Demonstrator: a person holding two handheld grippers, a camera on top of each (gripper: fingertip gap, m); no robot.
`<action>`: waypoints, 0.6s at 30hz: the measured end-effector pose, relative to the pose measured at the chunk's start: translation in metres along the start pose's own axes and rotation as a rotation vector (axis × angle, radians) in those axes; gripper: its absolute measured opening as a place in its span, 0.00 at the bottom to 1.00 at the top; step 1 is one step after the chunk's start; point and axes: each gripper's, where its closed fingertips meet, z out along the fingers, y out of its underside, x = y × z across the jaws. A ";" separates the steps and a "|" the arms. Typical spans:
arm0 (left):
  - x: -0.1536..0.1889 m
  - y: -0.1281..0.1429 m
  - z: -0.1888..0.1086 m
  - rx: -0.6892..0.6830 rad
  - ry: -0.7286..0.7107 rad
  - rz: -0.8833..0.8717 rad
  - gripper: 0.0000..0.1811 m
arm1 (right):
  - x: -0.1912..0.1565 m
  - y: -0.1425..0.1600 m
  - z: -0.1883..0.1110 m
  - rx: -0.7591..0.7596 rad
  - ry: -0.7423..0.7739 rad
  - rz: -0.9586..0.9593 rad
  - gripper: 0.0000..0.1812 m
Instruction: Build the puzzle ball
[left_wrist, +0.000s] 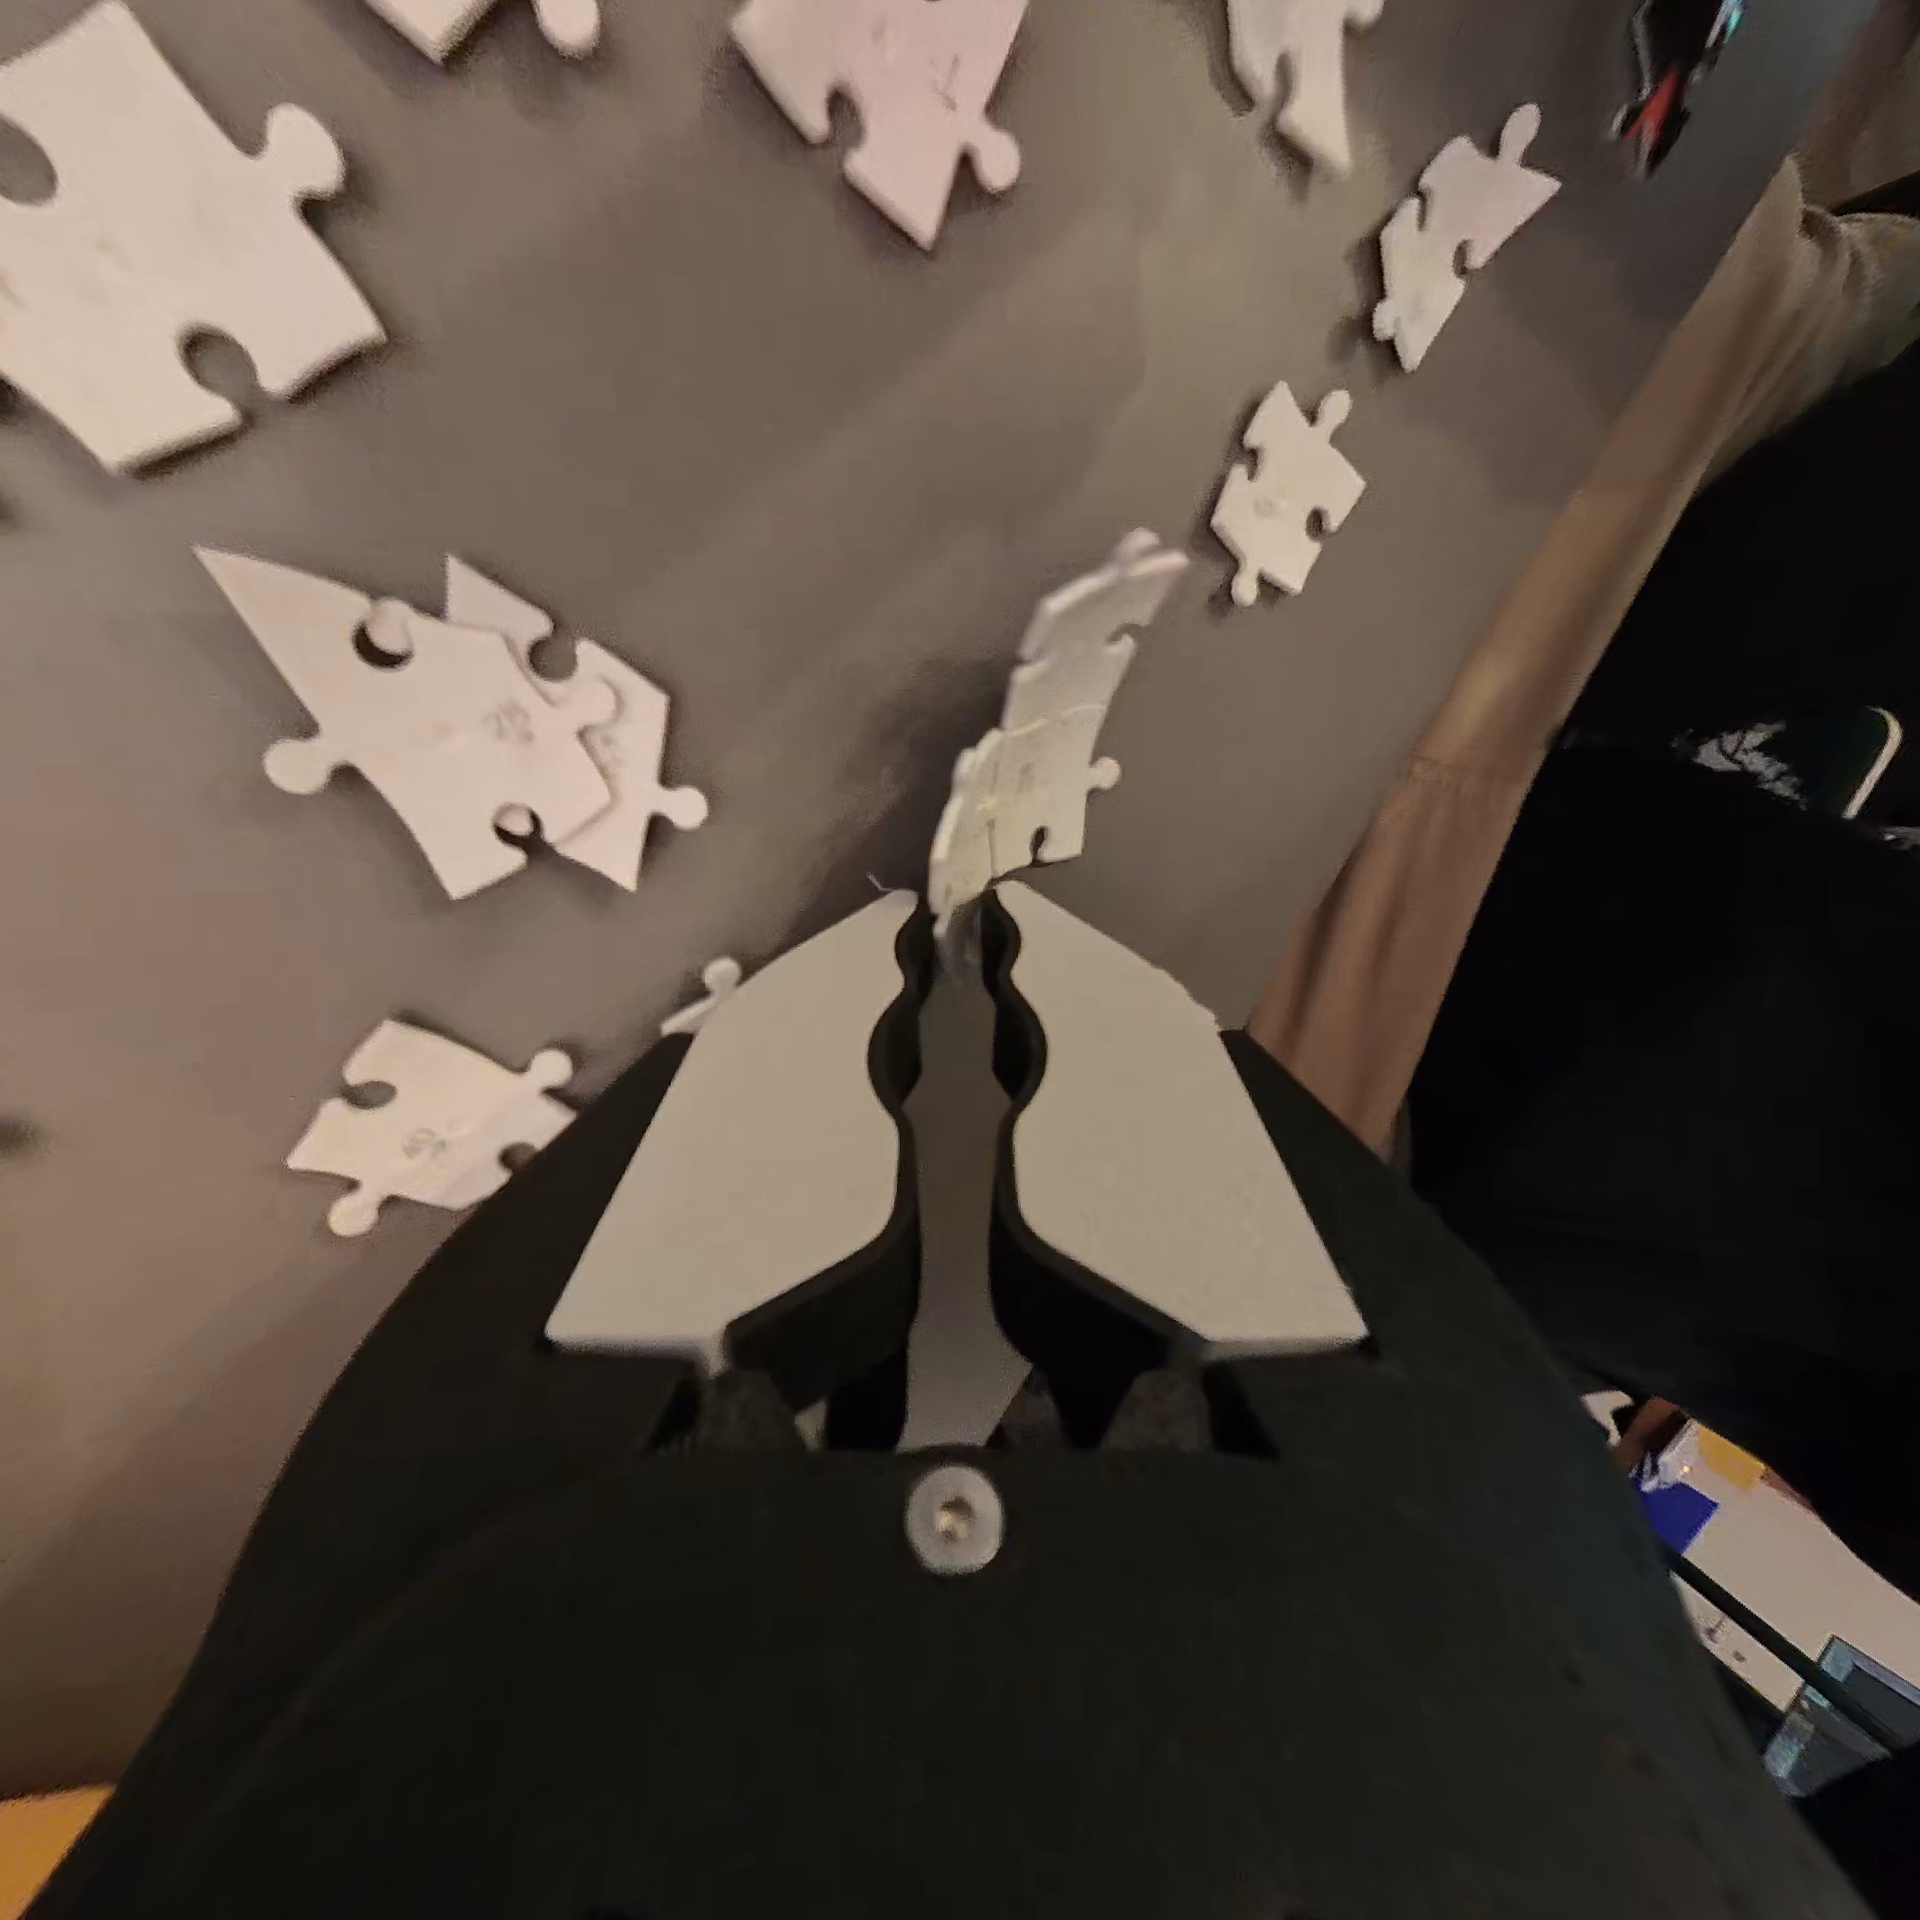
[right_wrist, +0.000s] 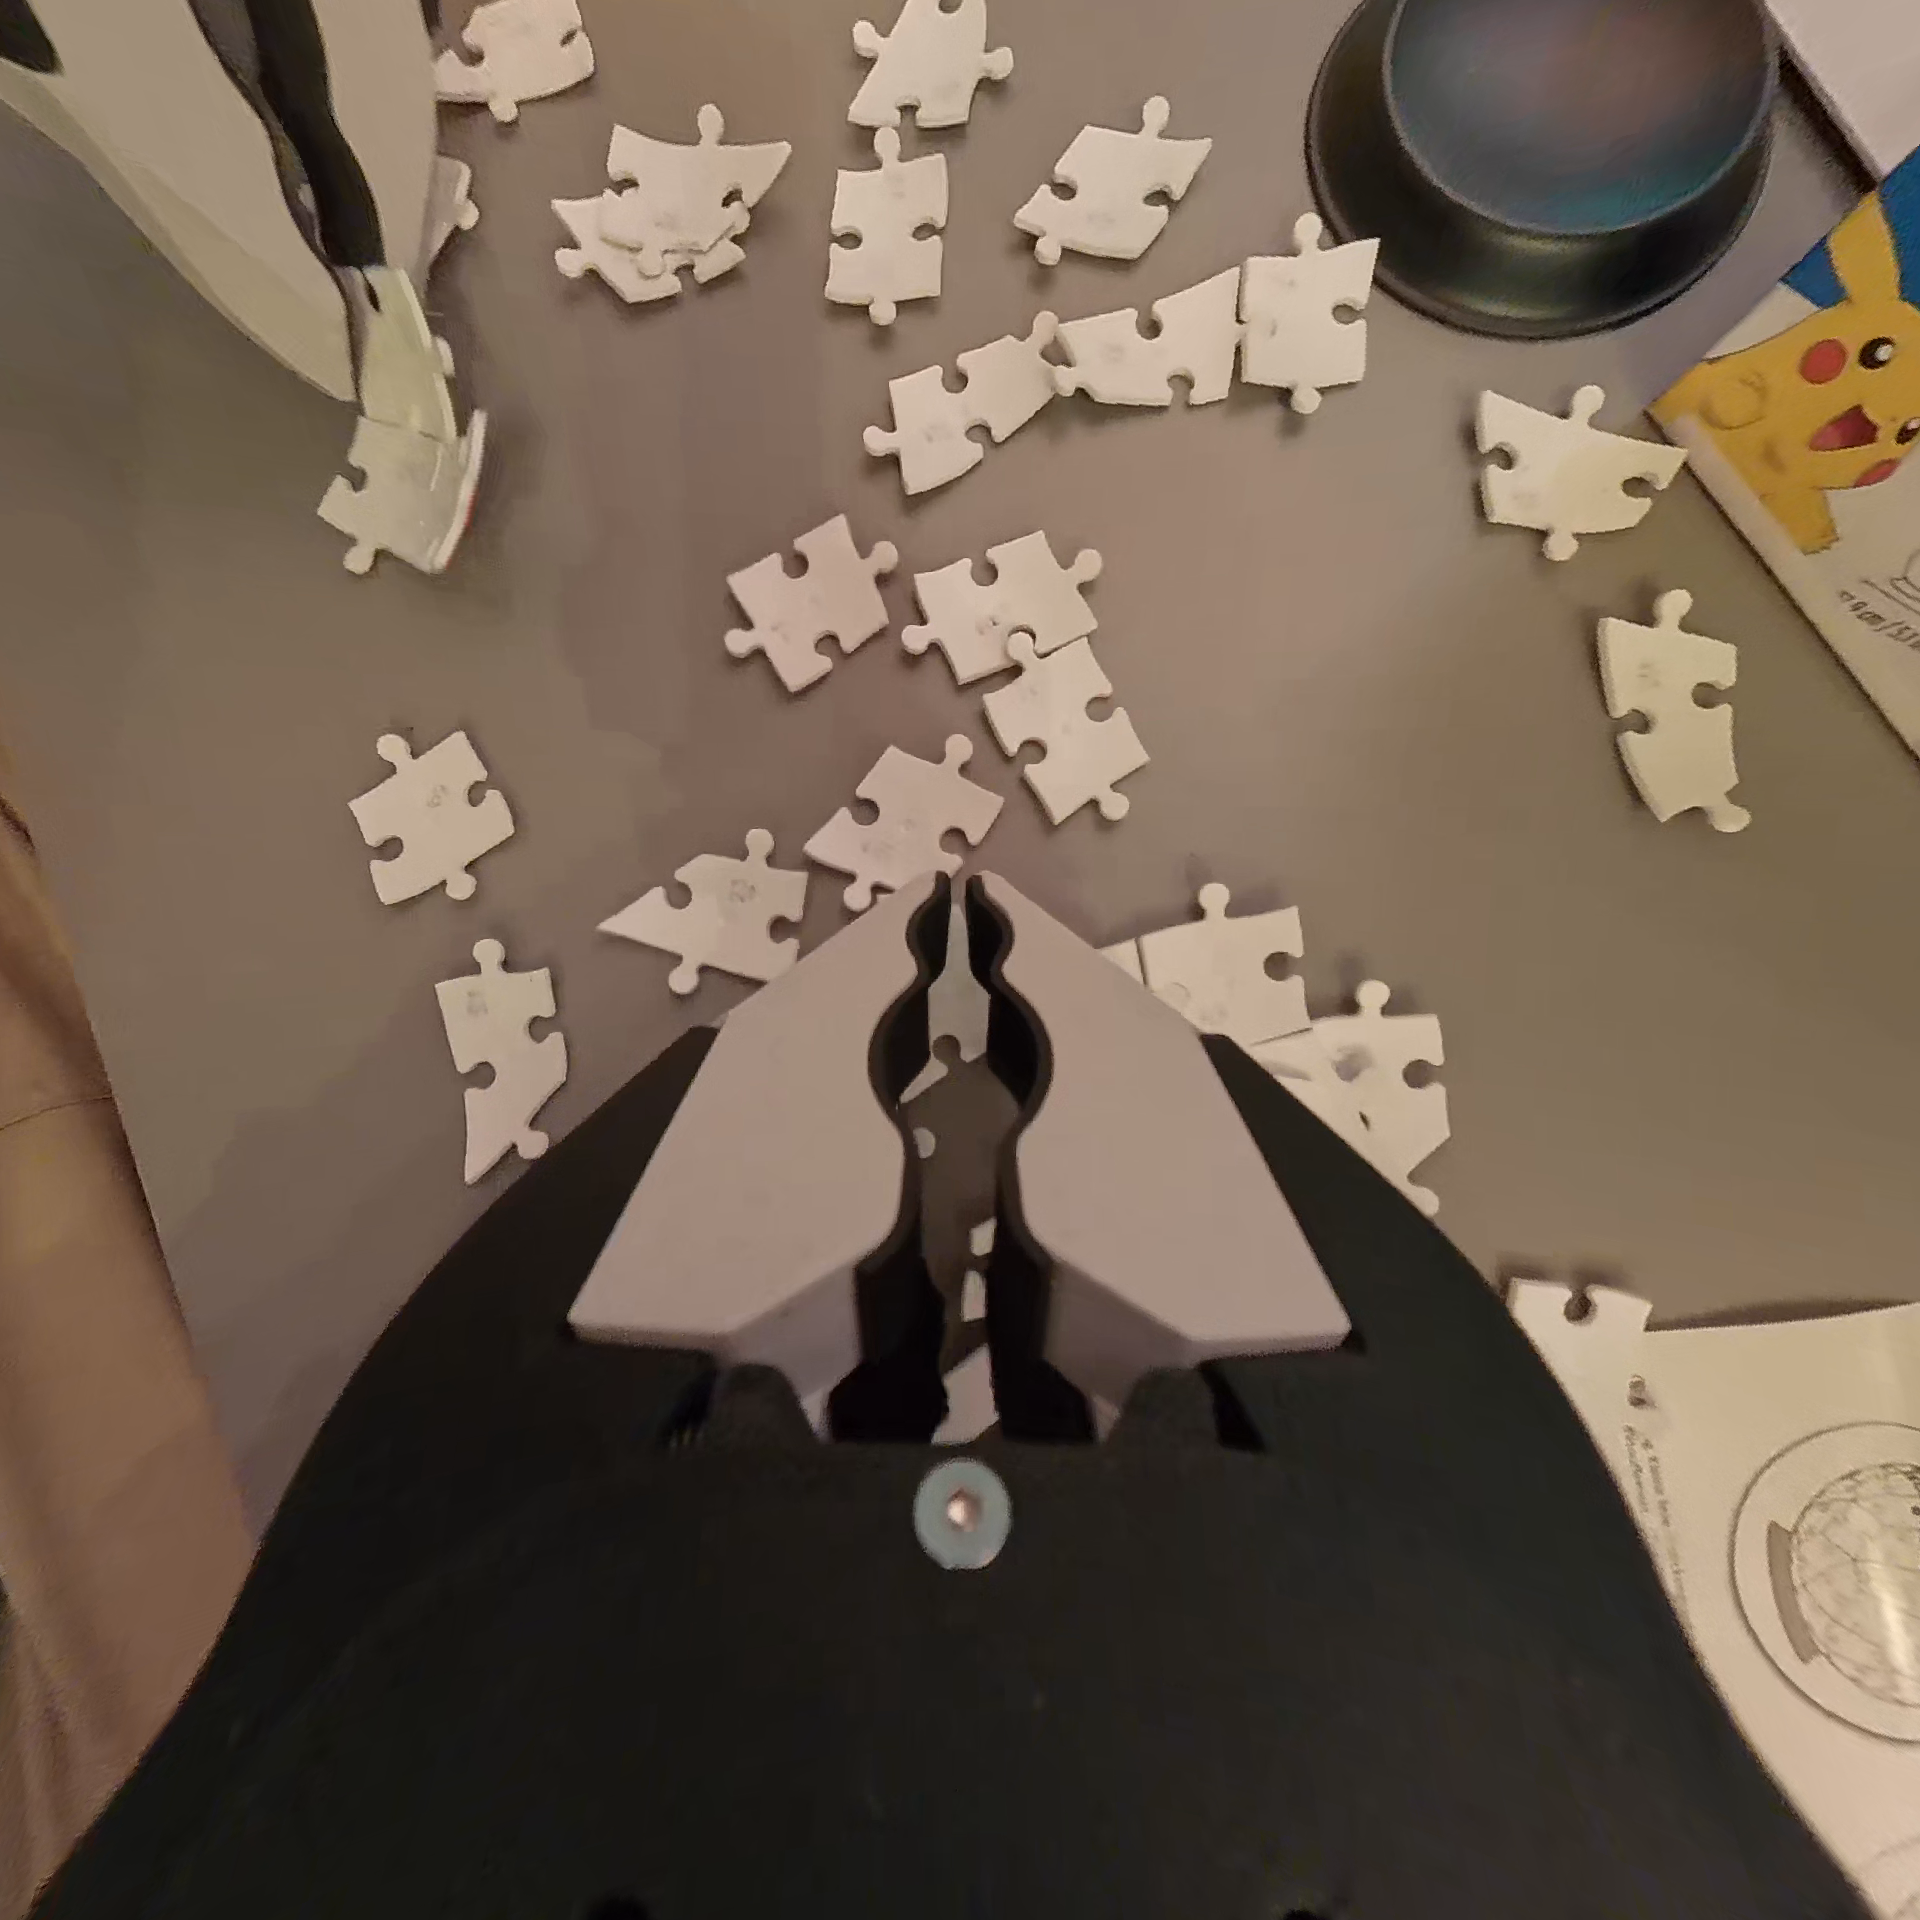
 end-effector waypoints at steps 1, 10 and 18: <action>-0.001 -0.002 0.000 0.004 -0.001 -0.002 0.04 | 0.001 0.000 -0.002 0.005 0.003 -0.003 0.01; -0.003 -0.001 -0.012 0.084 -0.106 0.001 0.12 | 0.020 -0.001 -0.012 0.044 0.016 0.039 0.05; -0.001 -0.015 -0.041 0.301 -0.255 0.007 0.11 | 0.025 -0.014 -0.002 0.039 0.022 -0.033 0.11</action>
